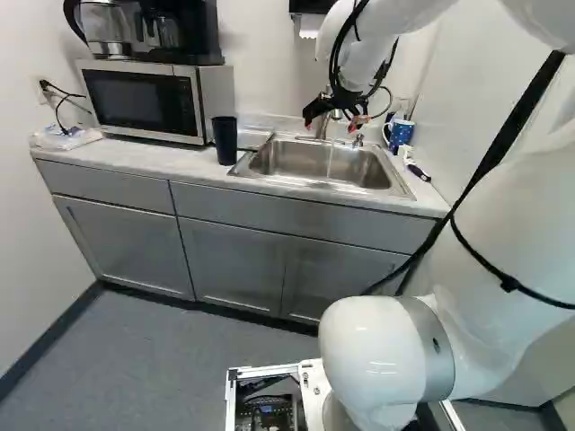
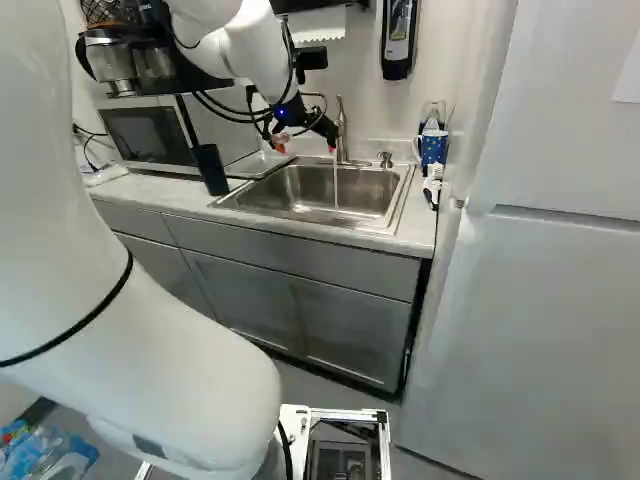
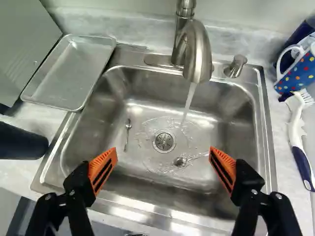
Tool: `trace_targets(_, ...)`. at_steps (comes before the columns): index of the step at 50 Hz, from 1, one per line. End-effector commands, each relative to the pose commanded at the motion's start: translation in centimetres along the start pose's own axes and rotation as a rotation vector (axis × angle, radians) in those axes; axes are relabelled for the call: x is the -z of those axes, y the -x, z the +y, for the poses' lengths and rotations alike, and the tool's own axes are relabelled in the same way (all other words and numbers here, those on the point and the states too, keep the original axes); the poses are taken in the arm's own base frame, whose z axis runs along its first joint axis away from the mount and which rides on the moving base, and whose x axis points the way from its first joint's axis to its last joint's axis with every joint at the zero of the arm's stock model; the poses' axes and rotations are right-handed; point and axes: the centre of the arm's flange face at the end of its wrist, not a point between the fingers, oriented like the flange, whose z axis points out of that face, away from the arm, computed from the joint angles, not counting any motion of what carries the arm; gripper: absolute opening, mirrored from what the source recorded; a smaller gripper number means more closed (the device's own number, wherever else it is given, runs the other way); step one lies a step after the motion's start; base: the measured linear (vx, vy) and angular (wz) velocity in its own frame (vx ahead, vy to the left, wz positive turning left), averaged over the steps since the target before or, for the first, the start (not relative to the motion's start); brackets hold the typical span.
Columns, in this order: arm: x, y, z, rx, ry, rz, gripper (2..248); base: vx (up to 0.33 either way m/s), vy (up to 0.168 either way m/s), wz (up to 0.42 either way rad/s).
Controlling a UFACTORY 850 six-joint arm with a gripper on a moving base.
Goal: Rinse the cup and place it in the tray
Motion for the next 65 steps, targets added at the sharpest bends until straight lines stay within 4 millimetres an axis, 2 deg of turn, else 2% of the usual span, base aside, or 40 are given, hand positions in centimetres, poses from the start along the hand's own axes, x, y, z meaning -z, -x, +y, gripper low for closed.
trace_targets(29,0.0,0.2,-0.3,0.005,-0.004,-0.017,247,0.000,0.000,0.000)
trace_targets(65,0.3,0.5,-5.8,0.096,-0.081,-0.017,247,0.000,0.000,0.000)
